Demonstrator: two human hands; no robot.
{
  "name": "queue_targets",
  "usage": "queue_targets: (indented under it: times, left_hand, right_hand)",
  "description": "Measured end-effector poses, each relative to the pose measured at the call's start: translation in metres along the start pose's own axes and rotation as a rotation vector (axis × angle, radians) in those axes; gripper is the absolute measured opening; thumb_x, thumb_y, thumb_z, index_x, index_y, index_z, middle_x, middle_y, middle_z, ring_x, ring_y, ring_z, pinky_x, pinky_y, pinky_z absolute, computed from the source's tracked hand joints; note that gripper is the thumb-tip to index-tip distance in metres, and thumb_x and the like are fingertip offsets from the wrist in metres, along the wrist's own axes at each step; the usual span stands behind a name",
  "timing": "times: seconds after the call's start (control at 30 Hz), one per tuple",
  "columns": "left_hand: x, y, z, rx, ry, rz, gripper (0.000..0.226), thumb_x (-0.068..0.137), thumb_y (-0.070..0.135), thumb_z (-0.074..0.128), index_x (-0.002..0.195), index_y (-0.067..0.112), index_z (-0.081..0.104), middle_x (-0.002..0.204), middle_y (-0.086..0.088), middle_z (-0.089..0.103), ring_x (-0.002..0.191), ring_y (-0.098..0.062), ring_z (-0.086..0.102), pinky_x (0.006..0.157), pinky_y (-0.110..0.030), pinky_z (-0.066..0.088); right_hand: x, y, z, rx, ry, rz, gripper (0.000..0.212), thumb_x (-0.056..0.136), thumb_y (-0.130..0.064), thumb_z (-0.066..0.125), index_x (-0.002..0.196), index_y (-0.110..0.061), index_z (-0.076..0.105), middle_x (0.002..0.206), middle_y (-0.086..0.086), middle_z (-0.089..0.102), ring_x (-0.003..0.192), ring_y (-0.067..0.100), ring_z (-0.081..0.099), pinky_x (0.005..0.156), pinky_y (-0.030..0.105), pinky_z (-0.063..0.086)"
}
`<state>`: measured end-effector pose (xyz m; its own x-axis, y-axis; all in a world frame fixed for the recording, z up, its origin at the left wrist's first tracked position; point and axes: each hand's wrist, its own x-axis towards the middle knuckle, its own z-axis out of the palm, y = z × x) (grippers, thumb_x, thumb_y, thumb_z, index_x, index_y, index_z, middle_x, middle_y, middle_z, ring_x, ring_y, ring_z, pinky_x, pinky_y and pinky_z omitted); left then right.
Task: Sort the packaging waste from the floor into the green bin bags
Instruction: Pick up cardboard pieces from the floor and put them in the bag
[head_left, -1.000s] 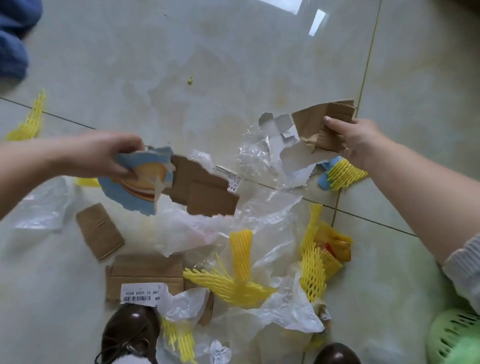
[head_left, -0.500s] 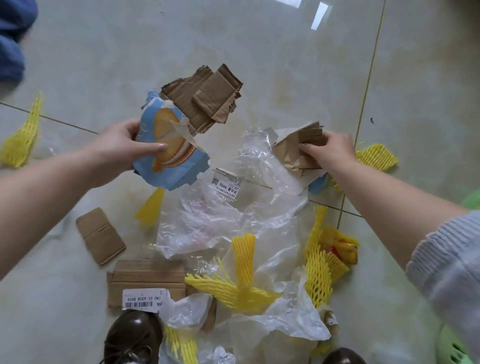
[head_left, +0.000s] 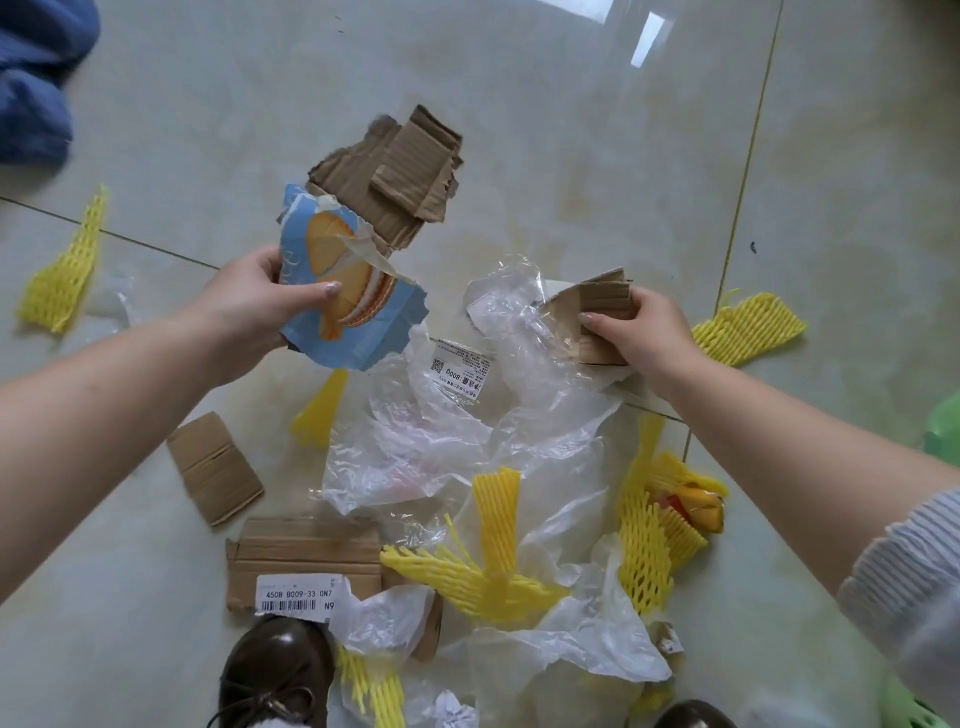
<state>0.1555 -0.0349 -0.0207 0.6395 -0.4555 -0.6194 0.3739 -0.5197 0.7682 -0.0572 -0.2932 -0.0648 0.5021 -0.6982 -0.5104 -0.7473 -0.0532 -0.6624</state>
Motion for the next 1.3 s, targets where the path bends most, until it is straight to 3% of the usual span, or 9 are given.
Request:
queue_targets:
  times: [0.13, 0.27, 0.47, 0.7, 0.87, 0.97, 1.13, 1.23, 1.3]
  left_hand:
    - [0.002, -0.001, -0.003, -0.236, 0.034, 0.021, 0.032, 0.090, 0.009, 0.056, 0.121, 0.009, 0.055, 0.111, -0.004, 0.066, 0.088, -0.013, 0.069, 0.070, -0.032, 0.060]
    - [0.007, -0.001, 0.000, -0.335, 0.112, 0.004, 0.033, 0.090, 0.012, 0.057, 0.123, 0.012, 0.054, 0.126, -0.007, 0.061, 0.108, -0.020, 0.061, 0.082, -0.036, 0.053]
    - [0.010, -0.002, 0.007, -0.377, 0.118, -0.008, 0.021, 0.089, 0.010, 0.058, 0.108, 0.018, 0.056, 0.128, -0.008, 0.060, 0.112, -0.025, 0.060, 0.076, -0.035, 0.054]
    - [0.009, 0.001, 0.013, -0.407, 0.136, -0.003, 0.012, 0.090, 0.010, 0.057, 0.095, 0.021, 0.058, 0.120, -0.006, 0.063, 0.110, -0.025, 0.061, 0.071, -0.035, 0.055]
    - [0.004, 0.013, 0.016, -0.539, 0.125, 0.026, 0.019, 0.091, 0.010, 0.056, 0.107, 0.019, 0.056, 0.119, -0.005, 0.064, 0.106, -0.022, 0.064, 0.073, -0.037, 0.058]
    - [-0.002, 0.030, 0.023, -0.617, 0.122, 0.069, 0.027, 0.091, 0.009, 0.055, 0.117, 0.016, 0.053, 0.121, -0.006, 0.064, 0.105, -0.023, 0.065, 0.073, -0.040, 0.059]
    - [-0.026, 0.083, 0.045, -0.719, 0.054, 0.152, 0.030, 0.091, 0.007, 0.055, 0.121, 0.013, 0.053, 0.118, -0.008, 0.065, 0.103, -0.024, 0.066, 0.076, -0.046, 0.058]
    - [-0.048, 0.120, 0.063, -0.719, -0.018, 0.220, 0.022, 0.090, 0.007, 0.055, 0.110, 0.016, 0.058, 0.110, -0.006, 0.068, 0.095, -0.022, 0.068, 0.073, -0.041, 0.059]
    - [-0.070, 0.145, 0.074, -0.700, -0.064, 0.270, 0.017, 0.089, 0.007, 0.057, 0.102, 0.017, 0.061, 0.102, -0.005, 0.069, 0.088, -0.021, 0.069, 0.069, -0.037, 0.060]
  right_hand:
    - [-0.005, -0.003, 0.006, -0.031, -0.037, -0.059, 0.021, 0.073, -0.025, 0.076, 0.090, -0.027, 0.066, 0.093, 0.001, 0.069, 0.093, 0.021, 0.066, 0.087, 0.042, 0.054]
    - [-0.013, -0.007, 0.019, -0.346, -0.077, -0.189, 0.030, 0.073, -0.032, 0.075, 0.098, -0.019, 0.066, 0.113, 0.007, 0.046, 0.107, 0.018, 0.046, 0.094, 0.023, 0.037]
    - [-0.023, -0.007, 0.042, -0.438, -0.080, -0.211, 0.034, 0.074, -0.029, 0.070, 0.104, -0.015, 0.062, 0.132, 0.012, 0.037, 0.121, 0.029, 0.042, 0.101, 0.031, 0.038]
    - [-0.021, -0.015, 0.045, -0.422, -0.139, -0.204, 0.025, 0.072, -0.026, 0.073, 0.092, -0.015, 0.062, 0.086, 0.002, 0.064, 0.090, 0.026, 0.060, 0.072, 0.031, 0.045]
    - [-0.013, -0.026, 0.015, -0.155, 0.057, -0.143, 0.061, 0.069, -0.026, 0.079, 0.121, -0.021, 0.048, 0.101, -0.002, 0.060, 0.095, 0.018, 0.058, 0.083, 0.028, 0.046]
    - [-0.011, -0.042, -0.020, 0.045, 0.145, -0.161, 0.090, 0.062, -0.030, 0.081, 0.137, -0.030, 0.031, 0.117, 0.003, 0.063, 0.107, 0.020, 0.061, 0.094, 0.039, 0.049]
    - [-0.046, -0.089, -0.094, 0.196, 0.241, -0.346, 0.037, 0.074, -0.007, 0.074, 0.103, -0.025, 0.059, 0.095, -0.005, 0.067, 0.087, 0.007, 0.064, 0.083, 0.026, 0.055]
    - [-0.078, -0.112, -0.131, 0.292, 0.290, -0.444, 0.034, 0.075, -0.004, 0.073, 0.088, -0.030, 0.055, 0.089, -0.011, 0.064, 0.078, -0.003, 0.062, 0.067, 0.011, 0.051]
    - [-0.109, -0.123, -0.156, 0.372, 0.283, -0.507, 0.034, 0.075, -0.003, 0.073, 0.088, -0.030, 0.056, 0.089, -0.010, 0.065, 0.079, -0.003, 0.063, 0.069, 0.014, 0.051]
